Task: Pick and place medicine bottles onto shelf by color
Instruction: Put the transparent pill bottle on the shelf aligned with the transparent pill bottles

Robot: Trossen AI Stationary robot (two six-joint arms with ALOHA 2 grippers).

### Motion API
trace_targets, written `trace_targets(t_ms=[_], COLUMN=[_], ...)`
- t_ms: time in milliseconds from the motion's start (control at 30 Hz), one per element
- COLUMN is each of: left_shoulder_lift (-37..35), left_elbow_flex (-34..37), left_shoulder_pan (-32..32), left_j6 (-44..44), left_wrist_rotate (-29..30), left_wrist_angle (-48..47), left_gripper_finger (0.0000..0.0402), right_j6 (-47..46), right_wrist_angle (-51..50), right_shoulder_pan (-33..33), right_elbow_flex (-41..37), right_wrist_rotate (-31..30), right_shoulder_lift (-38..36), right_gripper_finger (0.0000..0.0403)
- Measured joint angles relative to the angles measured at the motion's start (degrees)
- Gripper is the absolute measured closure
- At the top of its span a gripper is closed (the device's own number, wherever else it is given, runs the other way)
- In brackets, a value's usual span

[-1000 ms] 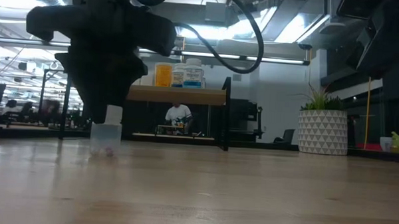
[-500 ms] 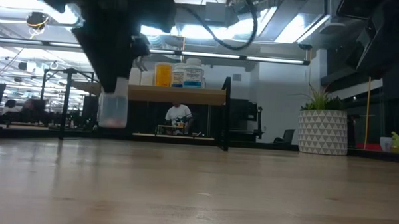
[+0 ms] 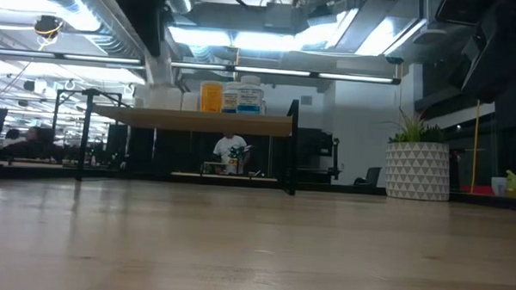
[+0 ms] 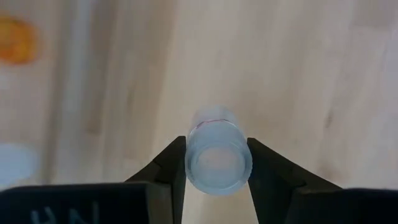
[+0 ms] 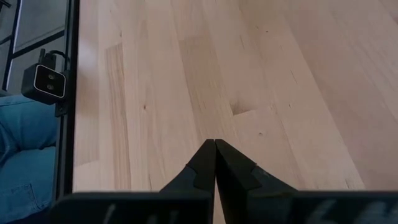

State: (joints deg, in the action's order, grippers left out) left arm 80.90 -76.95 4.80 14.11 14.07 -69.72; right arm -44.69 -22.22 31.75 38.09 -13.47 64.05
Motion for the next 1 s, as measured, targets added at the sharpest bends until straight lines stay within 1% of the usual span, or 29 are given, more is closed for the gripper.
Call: trace_targets(t_ms=[167, 300, 433, 567, 700, 900, 1000], left_shoulder_lift=[-6.83, -10.68, -11.94, -11.91, -11.93, -11.75, -10.41], left_elbow_flex=[0.00, 0.00, 0.02, 0.02, 0.02, 0.02, 0.02], left_shoulder_pan=[-3.12, -6.75, -10.58, -15.75, -21.82, -31.39, -35.05], left_j6=[0.65, 3.42, 3.44, 1.37, -0.64, -2.56, -2.45], left_wrist_rotate=[4.32, 6.13, 7.53, 7.77, 7.32, 2.49, -0.33], left_wrist_angle=[-4.45, -9.10, -11.23, -12.71, -13.22, -12.51, -11.02], left_gripper_finger=[0.0284, 0.0284, 0.0284, 0.0284, 0.0284, 0.0283, 0.0283], right_j6=[0.07, 0.20, 0.20, 0.13, 0.12, 0.13, 0.13], right_wrist_angle=[-0.14, -0.26, -0.35, -0.37, -0.37, -0.35, -0.35], right_shoulder_pan=[0.00, -0.02, 0.00, 0.00, -0.01, -0.02, -0.02], right_elbow_flex=[0.00, 0.00, 0.00, 0.00, 0.00, 0.00, 0.00], right_wrist_rotate=[0.00, 0.00, 0.00, 0.00, 0.00, 0.02, 0.02], right_shoulder_lift=[0.00, 0.00, 0.00, 0.00, 0.00, 0.00, 0.00], right_gripper_finger=[0.0389, 0.0389, 0.0389, 0.0389, 0.0389, 0.0389, 0.0389])
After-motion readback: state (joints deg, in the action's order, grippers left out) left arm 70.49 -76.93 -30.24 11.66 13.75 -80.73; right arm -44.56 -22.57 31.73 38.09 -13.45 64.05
